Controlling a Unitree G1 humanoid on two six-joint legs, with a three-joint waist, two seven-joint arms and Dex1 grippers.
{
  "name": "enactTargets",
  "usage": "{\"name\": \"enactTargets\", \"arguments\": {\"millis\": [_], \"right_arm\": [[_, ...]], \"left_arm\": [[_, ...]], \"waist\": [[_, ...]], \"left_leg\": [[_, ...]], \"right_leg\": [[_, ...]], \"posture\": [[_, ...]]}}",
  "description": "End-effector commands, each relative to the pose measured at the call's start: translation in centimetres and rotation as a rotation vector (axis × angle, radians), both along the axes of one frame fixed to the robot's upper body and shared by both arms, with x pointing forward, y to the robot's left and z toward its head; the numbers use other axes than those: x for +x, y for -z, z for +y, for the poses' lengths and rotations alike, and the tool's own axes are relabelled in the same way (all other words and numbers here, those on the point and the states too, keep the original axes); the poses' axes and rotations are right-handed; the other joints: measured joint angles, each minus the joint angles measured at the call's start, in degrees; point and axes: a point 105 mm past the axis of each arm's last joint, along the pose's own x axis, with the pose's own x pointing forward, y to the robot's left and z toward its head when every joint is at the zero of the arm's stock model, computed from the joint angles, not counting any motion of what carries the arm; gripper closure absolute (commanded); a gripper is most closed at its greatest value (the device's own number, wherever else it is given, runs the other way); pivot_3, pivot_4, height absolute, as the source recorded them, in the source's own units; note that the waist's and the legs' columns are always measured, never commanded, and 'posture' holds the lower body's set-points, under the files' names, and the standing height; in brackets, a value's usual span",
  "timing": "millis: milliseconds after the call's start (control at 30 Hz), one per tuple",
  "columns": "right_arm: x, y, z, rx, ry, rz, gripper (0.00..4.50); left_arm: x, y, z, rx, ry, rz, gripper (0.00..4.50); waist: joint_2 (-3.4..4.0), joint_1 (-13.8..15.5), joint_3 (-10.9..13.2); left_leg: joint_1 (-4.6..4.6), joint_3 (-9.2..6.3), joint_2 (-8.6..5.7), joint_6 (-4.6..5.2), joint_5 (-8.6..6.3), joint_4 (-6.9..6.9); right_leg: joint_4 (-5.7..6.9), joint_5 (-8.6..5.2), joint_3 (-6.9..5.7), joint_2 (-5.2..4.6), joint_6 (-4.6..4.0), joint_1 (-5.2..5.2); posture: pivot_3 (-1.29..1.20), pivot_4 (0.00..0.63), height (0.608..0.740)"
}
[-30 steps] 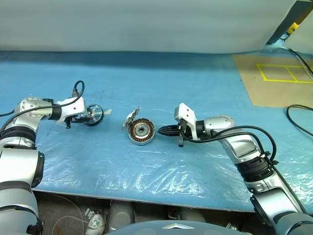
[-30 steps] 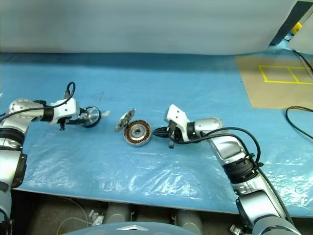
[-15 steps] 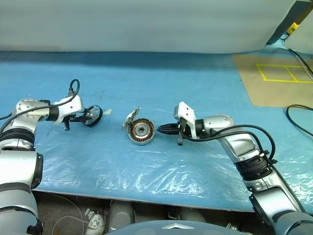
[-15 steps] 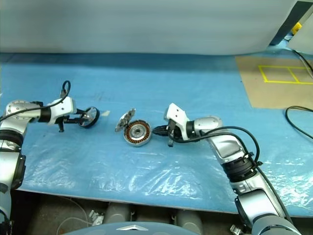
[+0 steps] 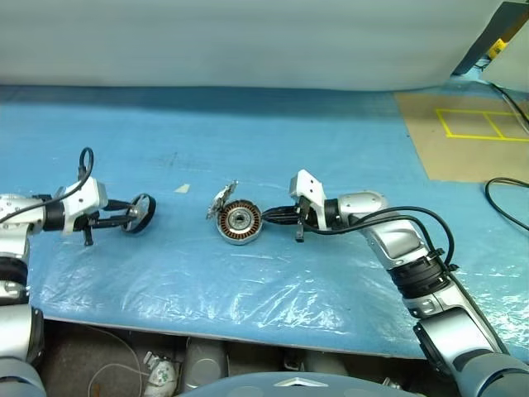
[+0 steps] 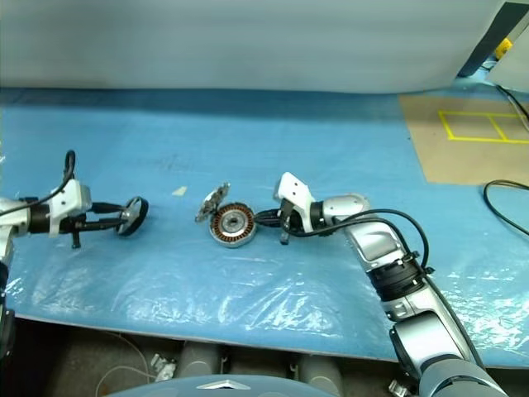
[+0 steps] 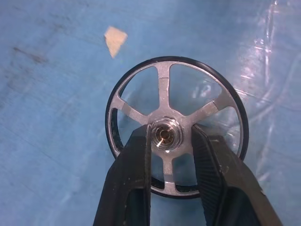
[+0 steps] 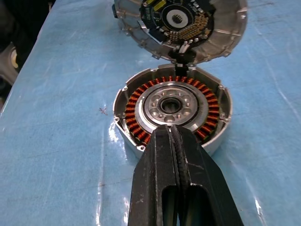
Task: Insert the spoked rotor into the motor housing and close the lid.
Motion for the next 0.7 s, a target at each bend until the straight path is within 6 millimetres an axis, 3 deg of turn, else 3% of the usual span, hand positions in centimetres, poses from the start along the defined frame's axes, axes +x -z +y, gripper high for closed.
{"name": "enactTargets", "arguments": {"millis": [33, 633, 700], "right_arm": [[0.1, -1.1, 0.3, 0.011, -0.028, -0.052, 4.50], [0.0, -0.9, -0.1, 0.013, -0.005, -0.052, 4.50], [0.0, -0.8, 0.0, 0.014, -0.003, -0.051, 4.50]], "left_arm": [[-0.2, -0.7, -1.4, -0.015, 0.051, -0.027, 3.59], [0.2, -0.3, -2.7, -0.030, 0.044, 0.048, 3.59], [0.2, -0.3, -2.7, -0.029, 0.038, 0.050, 2.88]], "waist": [[0.00, 0.02, 0.00], [0.02, -0.10, -0.01], [0.02, -0.10, -0.01]], "left_leg": [[0.00, 0.02, -0.01, 0.01, 0.00, 0.00], [0.04, 0.02, 0.00, 0.02, 0.01, 0.01], [0.04, 0.02, -0.01, 0.02, 0.01, 0.01]], "right_leg": [[0.00, 0.00, 0.00, -0.02, -0.01, 0.00], [0.01, -0.01, 0.00, 0.01, -0.03, 0.03], [0.00, -0.01, 0.00, 0.00, -0.03, 0.04]], "posture": [[0.00, 0.150, 0.740], [0.00, 0.150, 0.740], [0.00, 0.150, 0.740]]}}
